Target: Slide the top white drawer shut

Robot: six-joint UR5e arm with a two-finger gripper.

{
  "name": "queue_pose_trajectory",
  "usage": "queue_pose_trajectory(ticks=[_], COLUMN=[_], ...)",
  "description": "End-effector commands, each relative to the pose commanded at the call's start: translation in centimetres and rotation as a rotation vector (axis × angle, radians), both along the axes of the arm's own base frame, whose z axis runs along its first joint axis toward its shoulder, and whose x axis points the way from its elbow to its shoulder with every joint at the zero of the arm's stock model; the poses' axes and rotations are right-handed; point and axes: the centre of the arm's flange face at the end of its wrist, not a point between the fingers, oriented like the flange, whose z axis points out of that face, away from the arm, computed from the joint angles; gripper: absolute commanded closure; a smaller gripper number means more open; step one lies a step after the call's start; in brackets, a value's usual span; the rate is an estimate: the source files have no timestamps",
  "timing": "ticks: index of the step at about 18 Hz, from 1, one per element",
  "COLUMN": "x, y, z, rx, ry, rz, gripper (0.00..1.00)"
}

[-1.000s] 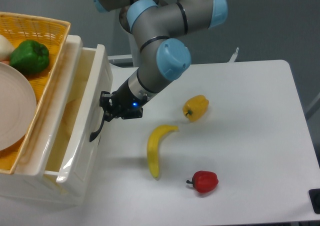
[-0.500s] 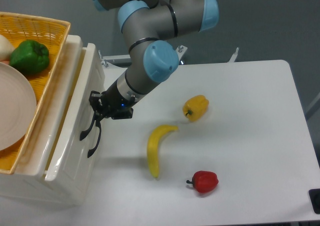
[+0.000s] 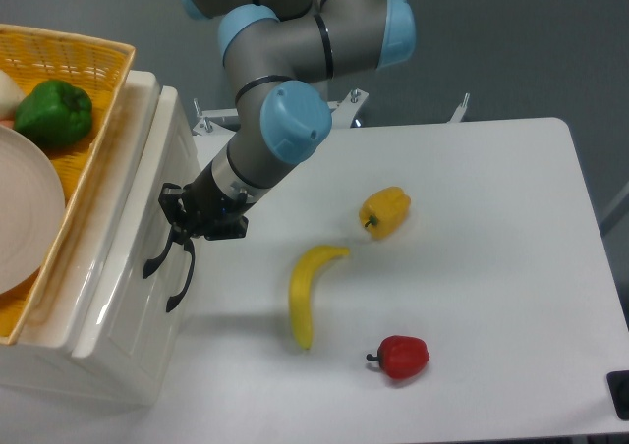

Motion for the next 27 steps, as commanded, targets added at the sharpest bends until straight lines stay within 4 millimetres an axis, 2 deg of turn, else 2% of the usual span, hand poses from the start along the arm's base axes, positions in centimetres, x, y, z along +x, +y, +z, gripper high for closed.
queue_pose_trajectory(ticks=[3,5,9,12,14,17,19,24,27], x=[-1.3,-4.4,-10.7,-16.3,-20.3,-25.0,-27.0,-31.6,-34.1], y=[-0.3,-1.8,-5.0,-8.5,-10.5,-12.8,-14.4,-20.0,-22.2], z=[0.3,0.4,1.9,3.0,2.7,2.0,1.0,-1.3,-3.2], rx=[0.009,0.0,0.018,0.05,0.046,0.018,-0.015,-0.1,-0.199], ry=[0.013,0.034,0.086,0.137,0.193,0.281,0.326,0.425,0.489], rz=[0.013,0.058,0.143,0.188,0.183,0.126,0.077,-0.088,-0.256], gripper=[0.81,0.67,0.51,0.41,0.37,0.13,0.0,0.0,0.0])
